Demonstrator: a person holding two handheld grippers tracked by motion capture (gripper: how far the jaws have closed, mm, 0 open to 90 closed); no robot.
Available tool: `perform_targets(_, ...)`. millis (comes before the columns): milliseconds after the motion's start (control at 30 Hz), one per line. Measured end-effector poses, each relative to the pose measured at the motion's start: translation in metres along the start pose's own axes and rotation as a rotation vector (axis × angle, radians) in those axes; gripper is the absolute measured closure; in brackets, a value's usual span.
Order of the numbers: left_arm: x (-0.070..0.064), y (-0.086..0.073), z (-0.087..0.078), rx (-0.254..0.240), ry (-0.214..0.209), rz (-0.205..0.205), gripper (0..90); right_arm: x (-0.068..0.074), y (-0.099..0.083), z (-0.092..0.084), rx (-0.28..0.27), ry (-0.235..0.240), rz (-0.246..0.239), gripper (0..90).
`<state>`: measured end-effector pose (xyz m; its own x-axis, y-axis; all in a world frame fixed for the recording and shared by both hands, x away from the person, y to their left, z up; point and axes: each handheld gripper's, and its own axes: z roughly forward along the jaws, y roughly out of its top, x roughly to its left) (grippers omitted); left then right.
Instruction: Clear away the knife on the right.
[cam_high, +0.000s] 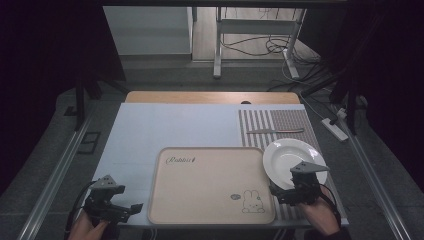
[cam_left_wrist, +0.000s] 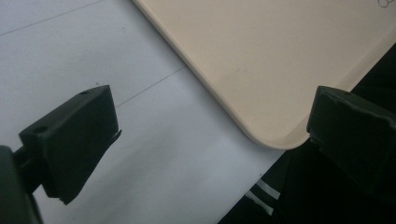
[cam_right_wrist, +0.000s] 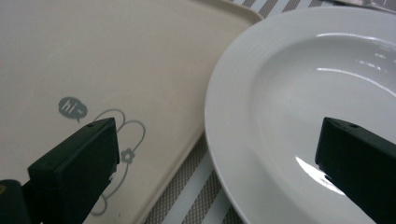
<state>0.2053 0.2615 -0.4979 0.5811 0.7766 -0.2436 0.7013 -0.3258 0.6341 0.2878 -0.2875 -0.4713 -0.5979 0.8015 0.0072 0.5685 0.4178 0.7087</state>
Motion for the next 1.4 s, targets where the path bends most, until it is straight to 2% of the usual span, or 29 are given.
perform_targets(200, 0.0, 0.0, 0.0, -0.001, 0.0, -0.001, 2.2, -0.005, 0.01, 0.011, 0.023, -0.016, 0.001, 0.1)
perform_targets(433, 0.0, 0.0, 0.0, 0.0, 0.0, -0.001, 2.2, -0.008, 0.019, 0.02, 0.046, -0.013, -0.017, 0.0)
perform_targets(667, 0.0, 0.0, 0.0, 0.001, 0.001, 0.0, 2.2, -0.013, 0.031, 0.026, 0.04, 0.009, -0.011, 0.0)
perform_targets(900, 0.0, 0.0, 0.0, 0.001, 0.001, 0.0, 2.2, -0.018, 0.04, 0.036, 0.039, 0.002, -0.007, 0.0)
perform_targets(1100, 0.0, 0.0, 0.0, 0.002, 0.001, 0.002, 2.2, -0.022, 0.044, 0.046, 0.063, -0.007, -0.02, 0.0)
perform_targets(1400, 0.0, 0.0, 0.0, 0.003, 0.002, 0.003, 2.2, -0.03, 0.056, 0.056, 0.061, -0.01, -0.009, 0.0)
